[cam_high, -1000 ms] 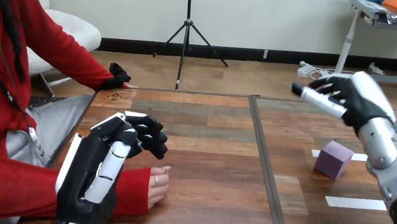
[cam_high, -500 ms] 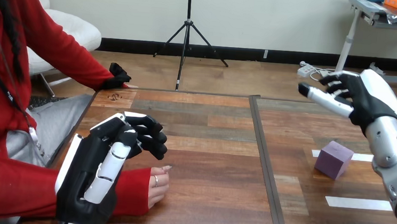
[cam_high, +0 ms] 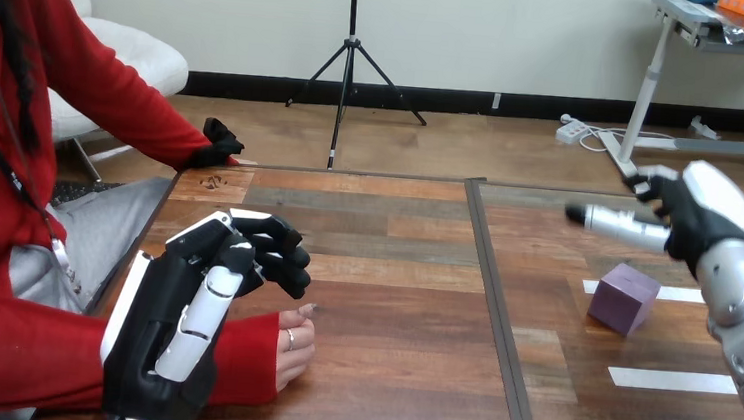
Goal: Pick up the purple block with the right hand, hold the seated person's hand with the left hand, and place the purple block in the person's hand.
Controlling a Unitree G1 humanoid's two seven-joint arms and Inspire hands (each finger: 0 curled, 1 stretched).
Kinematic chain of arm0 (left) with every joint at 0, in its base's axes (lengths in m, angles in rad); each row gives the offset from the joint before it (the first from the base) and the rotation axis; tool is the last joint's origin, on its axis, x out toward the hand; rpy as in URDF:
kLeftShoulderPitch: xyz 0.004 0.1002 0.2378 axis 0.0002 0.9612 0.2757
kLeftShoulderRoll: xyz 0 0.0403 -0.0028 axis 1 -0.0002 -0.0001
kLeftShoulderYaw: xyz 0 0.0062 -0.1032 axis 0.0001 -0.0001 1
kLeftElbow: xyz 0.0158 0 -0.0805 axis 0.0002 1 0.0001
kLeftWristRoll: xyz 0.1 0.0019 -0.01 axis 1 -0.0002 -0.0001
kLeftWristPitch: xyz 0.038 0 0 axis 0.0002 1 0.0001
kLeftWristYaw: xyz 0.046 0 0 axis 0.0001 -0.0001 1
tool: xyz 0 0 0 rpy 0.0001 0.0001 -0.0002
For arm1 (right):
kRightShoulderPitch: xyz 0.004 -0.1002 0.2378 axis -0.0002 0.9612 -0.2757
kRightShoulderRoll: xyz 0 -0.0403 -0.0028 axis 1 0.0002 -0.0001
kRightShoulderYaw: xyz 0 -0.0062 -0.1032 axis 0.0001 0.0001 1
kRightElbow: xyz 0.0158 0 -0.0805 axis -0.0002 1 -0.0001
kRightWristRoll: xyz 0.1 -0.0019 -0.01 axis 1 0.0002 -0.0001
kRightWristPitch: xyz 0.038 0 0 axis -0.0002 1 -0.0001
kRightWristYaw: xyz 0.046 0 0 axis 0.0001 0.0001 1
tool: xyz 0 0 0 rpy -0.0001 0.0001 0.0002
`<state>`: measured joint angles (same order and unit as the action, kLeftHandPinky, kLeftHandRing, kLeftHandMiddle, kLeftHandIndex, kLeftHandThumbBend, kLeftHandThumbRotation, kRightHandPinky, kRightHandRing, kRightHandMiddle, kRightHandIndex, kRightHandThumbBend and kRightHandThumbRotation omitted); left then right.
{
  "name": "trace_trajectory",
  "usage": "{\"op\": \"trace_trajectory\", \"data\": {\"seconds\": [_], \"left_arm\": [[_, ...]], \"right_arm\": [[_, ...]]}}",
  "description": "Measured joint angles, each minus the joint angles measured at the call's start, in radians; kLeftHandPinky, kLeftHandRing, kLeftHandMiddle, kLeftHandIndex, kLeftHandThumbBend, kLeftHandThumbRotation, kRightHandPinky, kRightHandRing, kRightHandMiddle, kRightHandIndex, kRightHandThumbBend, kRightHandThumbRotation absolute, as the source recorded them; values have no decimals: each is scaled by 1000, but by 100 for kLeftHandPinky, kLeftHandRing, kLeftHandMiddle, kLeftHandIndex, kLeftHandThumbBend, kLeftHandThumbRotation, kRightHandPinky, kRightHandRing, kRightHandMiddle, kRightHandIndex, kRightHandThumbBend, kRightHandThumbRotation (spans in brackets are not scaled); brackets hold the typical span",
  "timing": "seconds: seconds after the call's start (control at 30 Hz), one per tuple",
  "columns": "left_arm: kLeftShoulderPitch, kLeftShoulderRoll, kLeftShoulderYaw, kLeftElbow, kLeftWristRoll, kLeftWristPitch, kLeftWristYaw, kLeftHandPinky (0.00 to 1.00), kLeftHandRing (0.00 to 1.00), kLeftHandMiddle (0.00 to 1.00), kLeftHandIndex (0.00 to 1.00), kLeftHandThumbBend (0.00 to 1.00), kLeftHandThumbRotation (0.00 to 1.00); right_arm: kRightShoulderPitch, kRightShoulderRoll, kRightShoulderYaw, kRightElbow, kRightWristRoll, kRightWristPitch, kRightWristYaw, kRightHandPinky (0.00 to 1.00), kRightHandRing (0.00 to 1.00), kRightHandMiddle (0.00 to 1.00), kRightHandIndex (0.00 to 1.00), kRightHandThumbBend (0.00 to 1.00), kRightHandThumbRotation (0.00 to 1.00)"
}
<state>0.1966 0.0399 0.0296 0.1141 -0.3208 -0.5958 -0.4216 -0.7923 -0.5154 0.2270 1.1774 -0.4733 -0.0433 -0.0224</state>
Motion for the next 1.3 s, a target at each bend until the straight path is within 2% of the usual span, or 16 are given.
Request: {"op": "trace_trajectory", "data": {"seconds": [0.57, 1.3], "left_arm": [[0, 0, 2, 0, -2, 0, -5, 43, 49, 53, 53, 57, 71], [0, 0, 7, 0, -6, 0, -11, 43, 49, 53, 53, 56, 70]], "right_arm": [[5, 0, 9, 53, -3, 26, 20, 85, 95, 96, 97, 100, 46], [5, 0, 9, 74, 4, 49, 42, 86, 95, 96, 96, 100, 42]]}}
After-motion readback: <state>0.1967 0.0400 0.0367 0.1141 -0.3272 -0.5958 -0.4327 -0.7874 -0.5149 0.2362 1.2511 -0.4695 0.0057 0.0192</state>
